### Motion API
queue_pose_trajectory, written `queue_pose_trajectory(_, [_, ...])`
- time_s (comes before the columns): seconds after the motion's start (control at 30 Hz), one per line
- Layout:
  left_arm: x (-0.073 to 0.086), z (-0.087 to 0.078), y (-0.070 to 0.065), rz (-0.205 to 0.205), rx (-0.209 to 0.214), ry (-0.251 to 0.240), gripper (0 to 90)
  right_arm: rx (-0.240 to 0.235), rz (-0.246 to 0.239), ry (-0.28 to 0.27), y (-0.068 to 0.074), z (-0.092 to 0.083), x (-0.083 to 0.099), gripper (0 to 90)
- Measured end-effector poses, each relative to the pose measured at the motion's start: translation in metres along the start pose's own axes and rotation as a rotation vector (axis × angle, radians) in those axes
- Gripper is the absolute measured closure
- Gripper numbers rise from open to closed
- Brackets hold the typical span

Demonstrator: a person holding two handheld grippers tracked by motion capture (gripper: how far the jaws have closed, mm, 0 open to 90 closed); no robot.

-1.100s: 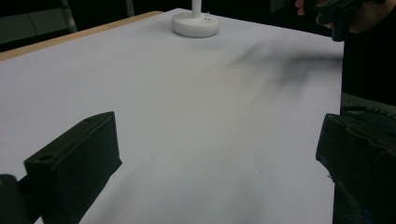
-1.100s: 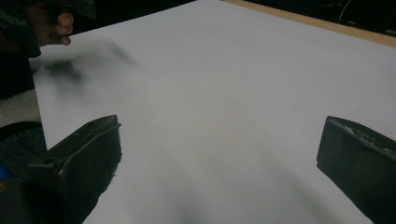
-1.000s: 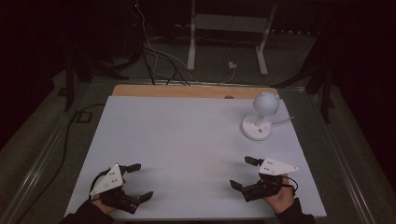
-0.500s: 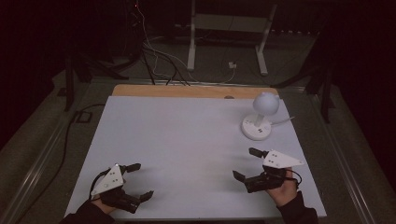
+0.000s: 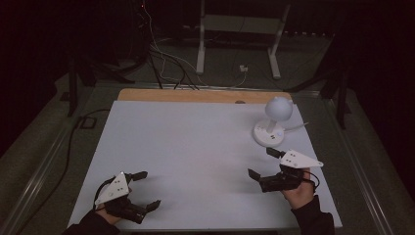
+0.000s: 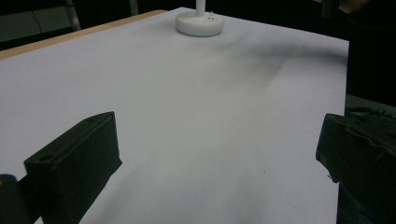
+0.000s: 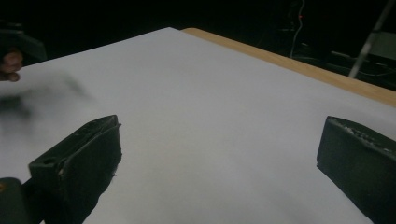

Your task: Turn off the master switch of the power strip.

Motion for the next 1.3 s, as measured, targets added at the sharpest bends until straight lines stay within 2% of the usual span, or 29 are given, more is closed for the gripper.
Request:
queue_pose_trajectory(0.4, [0.000, 0.000, 0.000, -0.002, 0.001, 0.000, 0.2, 0.101, 0.050, -0.029, -0.026, -0.001, -0.009, 0.0])
queue_pose_trajectory(0.87, [-0.001, 0.000, -0.001, -0.002, 0.002, -0.003, 0.2, 0.219, 0.093, -0.025, -0.058, -0.001, -0.012, 0.0])
queue_pose_trajectory(1.07, [-0.001, 0.000, -0.001, -0.002, 0.003, -0.003, 0.2, 0.242, 0.127, -0.023, -0.069, 0.000, -0.013, 0.0])
queue_pose_trajectory(1.3, [-0.001, 0.000, -0.001, -0.003, 0.004, -0.005, 0.2, 0.286, 0.139, -0.024, -0.081, 0.000, -0.014, 0.0])
Point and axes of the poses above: each handheld gripper's, and its own axes: z roughly forward along the jaws, x roughly out of its underside, y roughly to its left, the point moved 1 cm from there along z, roughly forward along the jaws, and after that the axes turned 10 degrees about x, right-handed, at the moved point
